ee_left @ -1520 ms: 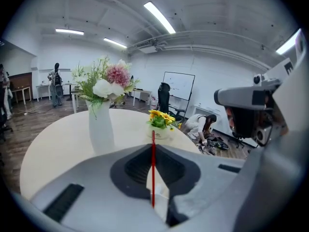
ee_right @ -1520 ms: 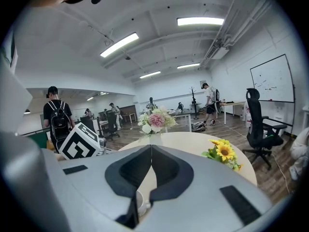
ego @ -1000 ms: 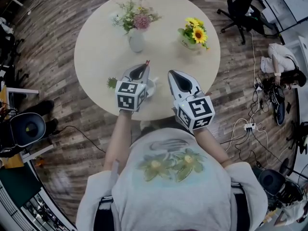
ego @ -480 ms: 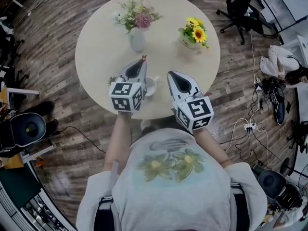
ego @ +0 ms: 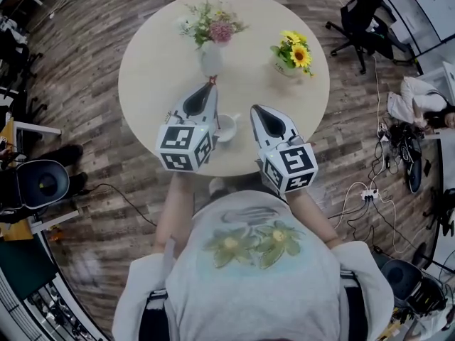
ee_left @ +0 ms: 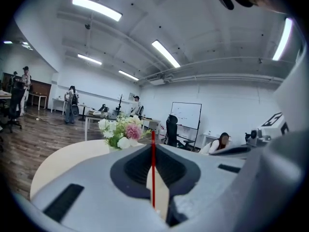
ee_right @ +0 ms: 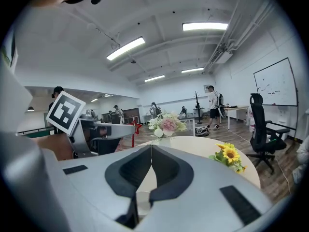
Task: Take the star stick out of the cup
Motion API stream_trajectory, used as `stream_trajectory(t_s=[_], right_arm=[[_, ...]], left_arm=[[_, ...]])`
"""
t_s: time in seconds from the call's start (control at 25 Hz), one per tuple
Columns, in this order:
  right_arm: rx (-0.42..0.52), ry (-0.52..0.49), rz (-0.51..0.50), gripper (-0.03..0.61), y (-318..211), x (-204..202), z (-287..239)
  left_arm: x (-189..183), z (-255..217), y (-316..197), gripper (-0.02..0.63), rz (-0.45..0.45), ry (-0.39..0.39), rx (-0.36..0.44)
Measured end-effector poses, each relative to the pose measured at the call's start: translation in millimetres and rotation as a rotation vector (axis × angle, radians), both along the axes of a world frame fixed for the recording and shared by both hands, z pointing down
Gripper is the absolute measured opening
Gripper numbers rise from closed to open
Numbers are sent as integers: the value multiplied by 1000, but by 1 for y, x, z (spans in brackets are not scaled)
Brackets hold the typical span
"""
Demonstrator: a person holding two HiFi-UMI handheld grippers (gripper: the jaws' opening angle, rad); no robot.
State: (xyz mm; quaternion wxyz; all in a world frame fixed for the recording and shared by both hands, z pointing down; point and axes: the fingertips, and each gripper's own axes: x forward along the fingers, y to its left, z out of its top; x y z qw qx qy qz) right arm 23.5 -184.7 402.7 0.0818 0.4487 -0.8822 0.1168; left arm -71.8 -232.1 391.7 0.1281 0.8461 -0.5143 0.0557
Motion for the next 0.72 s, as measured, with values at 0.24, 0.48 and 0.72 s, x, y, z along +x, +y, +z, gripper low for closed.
stream_trajectory(t_s=[0.24,0.48,0.72], right_arm=[[9,-9,-19,17,2,-10,-3],[15,-21,-48,17,5,-22,-7],[15,-27,-65,17,6,-32,-7]], left_arm=[[-11,-27,10,20,-27,25,58],[-21,-39,21,20,-50,41,81],[-34,-44,33,20,-67,39,92]])
